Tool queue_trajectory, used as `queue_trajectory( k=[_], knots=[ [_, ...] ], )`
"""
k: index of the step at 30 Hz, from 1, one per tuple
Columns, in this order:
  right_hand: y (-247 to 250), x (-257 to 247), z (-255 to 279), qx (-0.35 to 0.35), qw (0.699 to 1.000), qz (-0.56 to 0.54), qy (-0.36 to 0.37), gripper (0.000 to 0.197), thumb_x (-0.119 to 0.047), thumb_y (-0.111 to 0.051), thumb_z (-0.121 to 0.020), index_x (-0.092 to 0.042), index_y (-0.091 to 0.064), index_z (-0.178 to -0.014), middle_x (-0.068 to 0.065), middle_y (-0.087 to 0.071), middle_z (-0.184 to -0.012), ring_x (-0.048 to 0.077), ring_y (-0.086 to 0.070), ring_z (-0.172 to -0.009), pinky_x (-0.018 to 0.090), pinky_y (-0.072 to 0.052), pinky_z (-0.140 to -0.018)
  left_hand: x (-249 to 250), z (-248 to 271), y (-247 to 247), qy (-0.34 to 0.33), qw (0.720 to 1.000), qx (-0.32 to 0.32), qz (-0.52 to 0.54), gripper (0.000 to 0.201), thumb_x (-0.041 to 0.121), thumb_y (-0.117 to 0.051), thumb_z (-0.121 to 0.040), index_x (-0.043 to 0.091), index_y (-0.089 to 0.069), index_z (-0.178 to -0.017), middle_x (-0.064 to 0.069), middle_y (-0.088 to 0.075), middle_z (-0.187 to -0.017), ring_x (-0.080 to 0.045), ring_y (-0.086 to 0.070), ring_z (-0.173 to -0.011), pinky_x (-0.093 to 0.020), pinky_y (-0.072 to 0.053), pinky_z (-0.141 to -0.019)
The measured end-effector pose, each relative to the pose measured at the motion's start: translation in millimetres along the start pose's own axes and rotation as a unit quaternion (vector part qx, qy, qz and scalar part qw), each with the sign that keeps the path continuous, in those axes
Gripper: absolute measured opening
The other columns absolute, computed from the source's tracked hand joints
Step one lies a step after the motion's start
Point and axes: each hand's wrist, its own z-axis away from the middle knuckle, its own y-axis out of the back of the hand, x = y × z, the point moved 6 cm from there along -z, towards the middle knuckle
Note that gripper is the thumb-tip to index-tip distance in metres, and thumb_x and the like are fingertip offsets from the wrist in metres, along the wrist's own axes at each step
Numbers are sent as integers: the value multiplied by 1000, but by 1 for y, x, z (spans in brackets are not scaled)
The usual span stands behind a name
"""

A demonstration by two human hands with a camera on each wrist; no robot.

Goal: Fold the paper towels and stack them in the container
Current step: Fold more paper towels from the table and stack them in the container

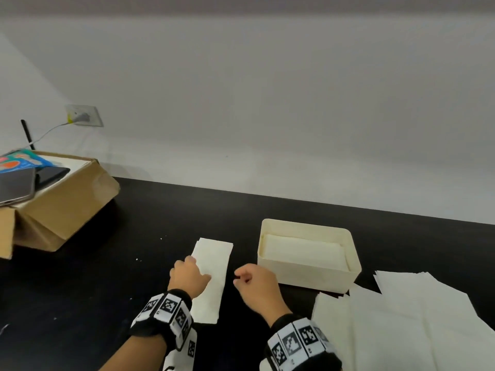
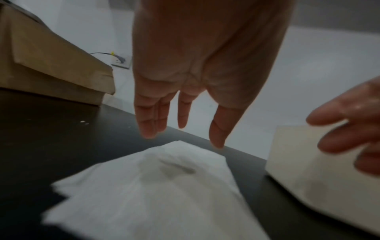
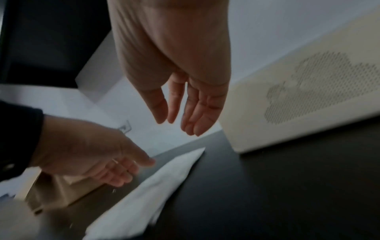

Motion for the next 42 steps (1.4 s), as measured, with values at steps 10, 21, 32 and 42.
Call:
queue_trajectory(
  k=[10,21,32,42],
  knots=[
    [-80,18,-22,-12,986,22,-164,62,-24,-68,-83,-14,-34,-134,8,-39,-136,24,-48,-123,31,-43,-100,-45,-5,-19,62,995,-46,57,62,22,-72,-79,6,-37,-129,-16,-40,-132,-28,-52,-116,-31,-47,-95],
    [-71,30,-26,-32,986,48,-155,25,-19,-67,-78,-13,-64,-102,4,-65,-110,20,-62,-102,25,-50,-83,-36,-3,-25,66,988,-92,103,78,21,-77,-74,6,-29,-134,-12,-48,-132,-25,-52,-121,-31,-47,-95],
    [22,24,-13,34,999,-35,8,7,-20,-65,-85,-25,-63,-82,-11,-56,-80,7,-53,-81,10,-38,-64,-11,-15,20,-36,945,9,325,122,12,-88,-57,24,-9,-148,-8,-38,-144,-25,-35,-135,-43,-33,-112],
    [79,79,24,123,975,-186,-20,14,-9,-72,-79,-22,-66,-79,1,-68,-87,19,-62,-89,30,-50,-82,27,25,-20,-97,900,-172,389,26,0,-75,-73,11,-67,-95,-11,-70,-98,-23,-67,-91,-33,-53,-79]
  ],
)
